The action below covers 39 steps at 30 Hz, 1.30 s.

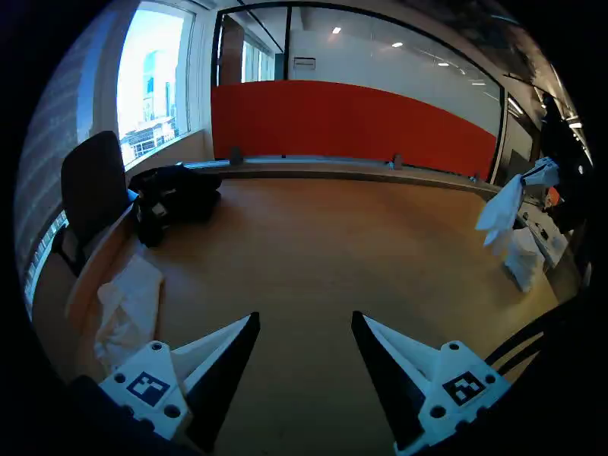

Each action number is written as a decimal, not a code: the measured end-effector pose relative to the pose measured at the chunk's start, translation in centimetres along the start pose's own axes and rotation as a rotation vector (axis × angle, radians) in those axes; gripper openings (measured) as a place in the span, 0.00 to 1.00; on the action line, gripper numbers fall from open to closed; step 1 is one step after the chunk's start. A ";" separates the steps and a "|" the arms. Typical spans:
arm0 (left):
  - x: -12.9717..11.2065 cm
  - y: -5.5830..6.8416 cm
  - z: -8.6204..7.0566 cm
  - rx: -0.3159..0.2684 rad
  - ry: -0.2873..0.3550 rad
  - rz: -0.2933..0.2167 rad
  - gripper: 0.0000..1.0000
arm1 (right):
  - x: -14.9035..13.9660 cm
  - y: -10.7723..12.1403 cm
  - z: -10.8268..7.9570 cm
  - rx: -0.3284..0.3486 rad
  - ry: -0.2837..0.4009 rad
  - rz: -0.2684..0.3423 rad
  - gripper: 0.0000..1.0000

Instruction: Fold towel

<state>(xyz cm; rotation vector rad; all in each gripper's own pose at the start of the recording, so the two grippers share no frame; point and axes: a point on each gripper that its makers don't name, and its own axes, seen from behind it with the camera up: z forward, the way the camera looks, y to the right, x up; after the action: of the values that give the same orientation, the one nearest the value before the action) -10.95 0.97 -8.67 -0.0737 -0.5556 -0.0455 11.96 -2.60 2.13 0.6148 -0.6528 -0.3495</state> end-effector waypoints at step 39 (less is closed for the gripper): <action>1.8 3.1 1.1 -0.021 -0.002 0.040 0.90 | -4.3 14.9 -5.0 -0.199 -0.052 0.094 0.05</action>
<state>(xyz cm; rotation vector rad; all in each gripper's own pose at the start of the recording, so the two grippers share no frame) -9.79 4.11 -6.95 -0.1050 -0.5557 -0.0119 13.73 13.07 6.38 0.3849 -0.6846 -0.3387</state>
